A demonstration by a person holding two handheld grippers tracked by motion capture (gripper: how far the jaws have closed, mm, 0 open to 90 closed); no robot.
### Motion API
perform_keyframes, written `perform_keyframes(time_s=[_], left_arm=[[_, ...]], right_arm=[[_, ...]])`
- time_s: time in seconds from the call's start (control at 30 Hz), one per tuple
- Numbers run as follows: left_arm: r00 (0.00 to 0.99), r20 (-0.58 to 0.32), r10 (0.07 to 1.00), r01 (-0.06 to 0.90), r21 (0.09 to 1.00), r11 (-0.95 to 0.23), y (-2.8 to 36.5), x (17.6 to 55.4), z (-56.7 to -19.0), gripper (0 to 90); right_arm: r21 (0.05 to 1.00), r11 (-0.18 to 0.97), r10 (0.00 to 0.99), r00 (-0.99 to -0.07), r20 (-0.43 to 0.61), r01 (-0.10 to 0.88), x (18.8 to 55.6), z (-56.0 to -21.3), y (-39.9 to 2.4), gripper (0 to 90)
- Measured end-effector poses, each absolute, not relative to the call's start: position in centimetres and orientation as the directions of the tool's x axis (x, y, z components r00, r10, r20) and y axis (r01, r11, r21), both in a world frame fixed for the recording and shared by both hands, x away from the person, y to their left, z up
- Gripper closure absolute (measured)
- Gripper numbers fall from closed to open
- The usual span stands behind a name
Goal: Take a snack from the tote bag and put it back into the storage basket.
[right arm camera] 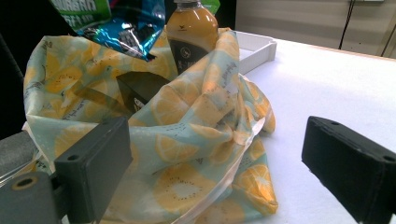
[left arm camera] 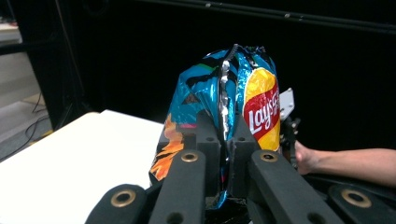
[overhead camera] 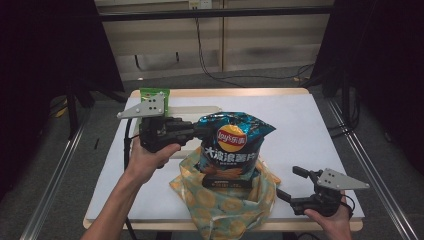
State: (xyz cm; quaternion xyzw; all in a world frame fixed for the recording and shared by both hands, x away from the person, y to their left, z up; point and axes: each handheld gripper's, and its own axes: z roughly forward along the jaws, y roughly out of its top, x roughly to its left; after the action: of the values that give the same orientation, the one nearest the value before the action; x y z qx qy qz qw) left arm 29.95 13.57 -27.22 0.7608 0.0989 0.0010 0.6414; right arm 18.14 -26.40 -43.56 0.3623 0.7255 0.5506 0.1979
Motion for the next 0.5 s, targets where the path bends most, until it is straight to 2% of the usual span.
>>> perform_keyframes(time_s=[0.5], left_arm=[[0.967,-0.159,0.198,0.187,0.974,-0.129,17.3,30.8,-27.4,86.5]], right_arm=[[0.942,0.129,0.744,-0.659,0.116,0.311,18.1,-43.6,-26.3,7.6]])
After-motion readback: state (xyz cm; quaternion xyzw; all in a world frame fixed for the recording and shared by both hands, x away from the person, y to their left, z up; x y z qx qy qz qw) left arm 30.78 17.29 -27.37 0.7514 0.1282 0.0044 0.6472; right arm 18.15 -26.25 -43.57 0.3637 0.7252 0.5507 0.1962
